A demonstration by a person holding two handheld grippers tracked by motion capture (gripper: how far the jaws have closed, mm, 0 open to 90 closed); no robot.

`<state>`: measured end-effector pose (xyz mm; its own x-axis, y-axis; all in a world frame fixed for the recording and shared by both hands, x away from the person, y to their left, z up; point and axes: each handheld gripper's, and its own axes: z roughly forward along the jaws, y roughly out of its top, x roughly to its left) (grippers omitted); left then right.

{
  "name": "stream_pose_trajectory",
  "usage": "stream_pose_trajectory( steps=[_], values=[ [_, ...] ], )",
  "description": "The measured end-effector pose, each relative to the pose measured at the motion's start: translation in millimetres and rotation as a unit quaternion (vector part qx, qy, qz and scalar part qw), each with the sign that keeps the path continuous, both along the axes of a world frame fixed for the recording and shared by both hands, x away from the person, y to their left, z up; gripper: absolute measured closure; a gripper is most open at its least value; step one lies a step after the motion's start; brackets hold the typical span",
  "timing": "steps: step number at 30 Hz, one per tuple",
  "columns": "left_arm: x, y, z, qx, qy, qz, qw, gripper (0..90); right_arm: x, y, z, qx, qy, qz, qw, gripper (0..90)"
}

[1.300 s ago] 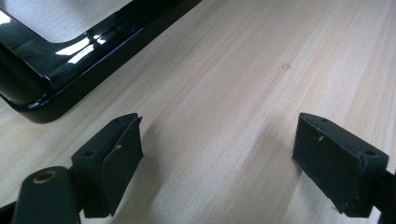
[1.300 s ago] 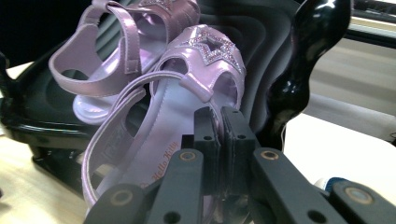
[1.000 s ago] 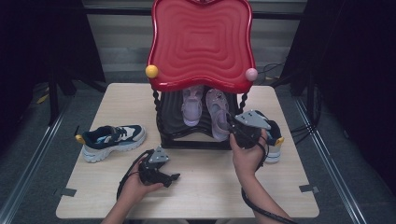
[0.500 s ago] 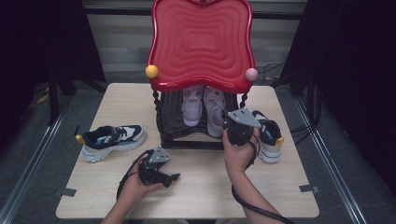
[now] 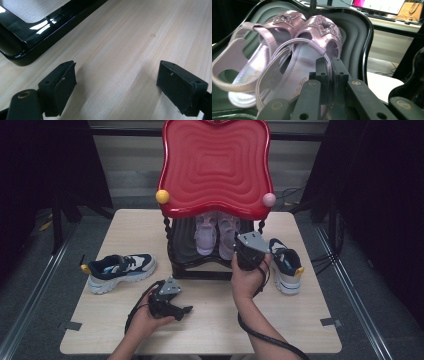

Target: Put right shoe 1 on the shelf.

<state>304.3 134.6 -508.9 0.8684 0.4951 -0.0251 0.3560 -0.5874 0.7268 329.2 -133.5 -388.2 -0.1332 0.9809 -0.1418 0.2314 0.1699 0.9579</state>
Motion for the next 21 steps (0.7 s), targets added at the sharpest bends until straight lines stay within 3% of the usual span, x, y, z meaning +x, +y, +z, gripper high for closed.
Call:
stream_pose_trajectory(
  steps=[6, 21],
  values=[
    [-0.3, -0.3, -0.2, -0.002, 0.0, 0.003, 1.0, 15.1, 6.3, 0.8, -1.4, 0.001, -0.002, -0.016, 0.9999, 85.3],
    [-0.4, -0.4, -0.2, -0.002, 0.002, 0.002, 1.0, 15.1, 16.1, 5.1, -4.9, -0.006, -0.003, -0.022, 0.9997, 85.2]
  ],
)
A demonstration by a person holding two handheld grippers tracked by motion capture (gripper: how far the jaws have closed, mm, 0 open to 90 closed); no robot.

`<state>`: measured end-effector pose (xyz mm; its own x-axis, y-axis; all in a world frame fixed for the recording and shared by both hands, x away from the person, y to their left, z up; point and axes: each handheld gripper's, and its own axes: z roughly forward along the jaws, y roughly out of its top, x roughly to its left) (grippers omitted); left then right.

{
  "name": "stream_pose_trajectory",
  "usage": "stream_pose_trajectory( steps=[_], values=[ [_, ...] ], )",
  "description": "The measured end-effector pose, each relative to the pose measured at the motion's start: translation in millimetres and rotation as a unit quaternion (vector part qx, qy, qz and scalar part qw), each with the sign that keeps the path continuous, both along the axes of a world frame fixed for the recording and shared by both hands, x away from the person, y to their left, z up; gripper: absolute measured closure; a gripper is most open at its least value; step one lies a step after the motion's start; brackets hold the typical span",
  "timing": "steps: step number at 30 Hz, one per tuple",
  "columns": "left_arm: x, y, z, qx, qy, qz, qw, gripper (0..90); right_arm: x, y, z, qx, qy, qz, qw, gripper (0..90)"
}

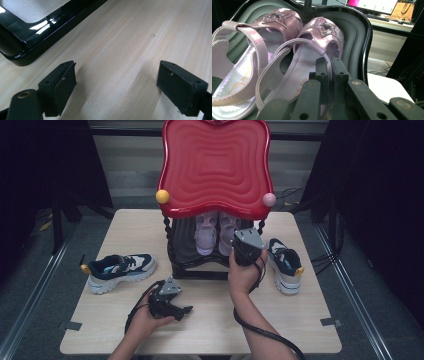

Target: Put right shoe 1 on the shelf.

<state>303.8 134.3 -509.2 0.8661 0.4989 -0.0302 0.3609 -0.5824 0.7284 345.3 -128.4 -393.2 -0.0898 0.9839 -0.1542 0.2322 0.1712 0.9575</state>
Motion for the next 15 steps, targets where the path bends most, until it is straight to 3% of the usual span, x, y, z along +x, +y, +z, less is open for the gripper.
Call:
stream_pose_trajectory(
  steps=[6, 15],
  values=[
    [0.2, 0.1, 0.1, 0.001, -0.001, -0.001, 1.0, 15.1, 1.5, 3.8, -1.6, -0.015, 0.0, 0.003, 0.9999, 85.0],
    [0.5, 0.6, 0.4, 0.005, -0.002, -0.004, 1.0, 15.1, 1.5, 6.4, -5.9, -0.018, 0.003, 0.019, 0.9996, 84.0]
  ],
)
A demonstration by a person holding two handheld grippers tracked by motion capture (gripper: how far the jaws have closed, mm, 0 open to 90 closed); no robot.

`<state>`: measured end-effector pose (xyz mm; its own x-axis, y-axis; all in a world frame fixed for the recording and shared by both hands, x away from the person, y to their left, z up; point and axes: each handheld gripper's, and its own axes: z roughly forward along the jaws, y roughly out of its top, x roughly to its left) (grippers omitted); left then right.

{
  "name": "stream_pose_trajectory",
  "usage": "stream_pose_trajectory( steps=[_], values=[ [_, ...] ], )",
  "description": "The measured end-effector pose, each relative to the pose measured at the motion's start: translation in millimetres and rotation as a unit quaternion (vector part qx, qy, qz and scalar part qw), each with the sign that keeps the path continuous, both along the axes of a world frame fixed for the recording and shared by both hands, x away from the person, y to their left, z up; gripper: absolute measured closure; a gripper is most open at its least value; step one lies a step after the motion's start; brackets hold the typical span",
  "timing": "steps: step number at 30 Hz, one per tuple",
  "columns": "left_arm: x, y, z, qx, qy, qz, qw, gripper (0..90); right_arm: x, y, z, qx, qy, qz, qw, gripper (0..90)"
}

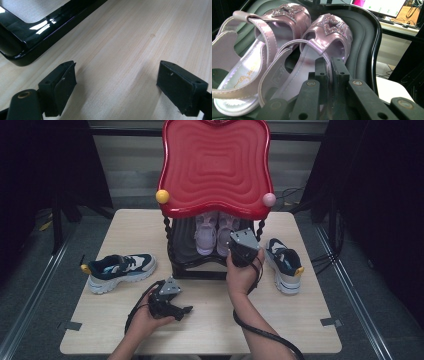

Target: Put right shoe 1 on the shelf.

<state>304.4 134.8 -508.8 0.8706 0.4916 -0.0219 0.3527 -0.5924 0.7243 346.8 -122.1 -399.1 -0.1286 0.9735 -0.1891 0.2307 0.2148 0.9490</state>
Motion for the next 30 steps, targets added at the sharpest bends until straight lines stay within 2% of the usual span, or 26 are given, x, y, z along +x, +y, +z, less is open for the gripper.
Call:
stream_pose_trajectory(
  steps=[13, 20, 30],
  values=[
    [0.1, 0.0, 0.0, 0.0, 0.001, -0.001, 1.0, 15.1, -0.3, -3.0, -1.5, -0.007, 0.009, 0.011, 0.9999, 79.7],
    [0.1, 0.0, 0.0, 0.0, 0.0, -0.001, 1.0, 15.1, -1.0, -7.4, -1.8, -0.015, 0.007, 0.008, 0.9998, 72.4],
    [0.0, 0.0, 0.0, 0.0, 0.0, 0.0, 1.0, 15.1, -6.5, -7.4, 4.8, -0.014, 0.001, 0.033, 0.9994, 66.3]
  ],
)
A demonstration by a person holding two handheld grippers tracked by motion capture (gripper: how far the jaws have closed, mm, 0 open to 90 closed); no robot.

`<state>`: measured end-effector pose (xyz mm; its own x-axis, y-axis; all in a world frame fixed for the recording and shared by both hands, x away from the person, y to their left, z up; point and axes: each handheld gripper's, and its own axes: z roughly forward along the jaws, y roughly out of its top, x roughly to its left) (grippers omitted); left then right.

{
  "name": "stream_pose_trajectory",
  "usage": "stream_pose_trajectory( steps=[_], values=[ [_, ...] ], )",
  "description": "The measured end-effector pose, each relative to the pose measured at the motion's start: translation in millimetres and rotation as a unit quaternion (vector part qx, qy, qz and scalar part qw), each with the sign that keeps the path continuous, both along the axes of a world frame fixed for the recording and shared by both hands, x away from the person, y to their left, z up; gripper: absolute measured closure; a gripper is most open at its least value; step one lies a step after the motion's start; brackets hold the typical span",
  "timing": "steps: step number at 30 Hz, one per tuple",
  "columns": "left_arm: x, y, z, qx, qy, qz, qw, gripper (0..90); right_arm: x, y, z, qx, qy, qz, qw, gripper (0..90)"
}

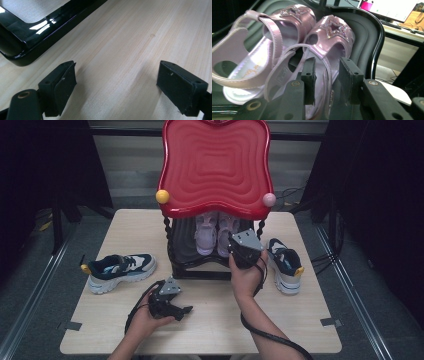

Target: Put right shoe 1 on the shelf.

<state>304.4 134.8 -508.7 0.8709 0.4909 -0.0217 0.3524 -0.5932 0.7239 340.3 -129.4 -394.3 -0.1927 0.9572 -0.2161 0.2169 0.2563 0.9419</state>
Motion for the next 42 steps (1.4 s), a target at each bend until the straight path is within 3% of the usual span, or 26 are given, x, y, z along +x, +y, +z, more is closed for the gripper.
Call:
stream_pose_trajectory(
  steps=[20, 23, 29, 34, 42],
  values=[
    [0.1, 0.0, -0.1, -0.001, 0.001, -0.001, 1.0, 15.1, -21.8, -4.7, 11.5, 0.005, 0.009, 0.084, 0.9964, 54.6],
    [0.1, 0.1, -0.1, -0.001, 0.001, -0.001, 1.0, 15.1, -26.5, -5.6, 11.6, 0.013, 0.02, 0.106, 0.9941, 51.3],
    [0.1, 0.0, -0.1, -0.002, 0.001, -0.001, 1.0, 15.1, -34.2, -10.9, 5.2, 0.005, 0.039, 0.136, 0.99, 44.8],
    [0.0, 0.0, -0.1, -0.002, 0.001, -0.001, 1.0, 15.1, -41.3, -15.1, 0.0, -0.002, 0.057, 0.161, 0.9852, 40.2],
    [-0.1, -0.2, -0.3, -0.003, 0.002, 0.0, 1.0, 15.1, -54.5, -20.8, -9.6, 0.01, 0.082, 0.203, 0.9756, 33.5]
  ],
)
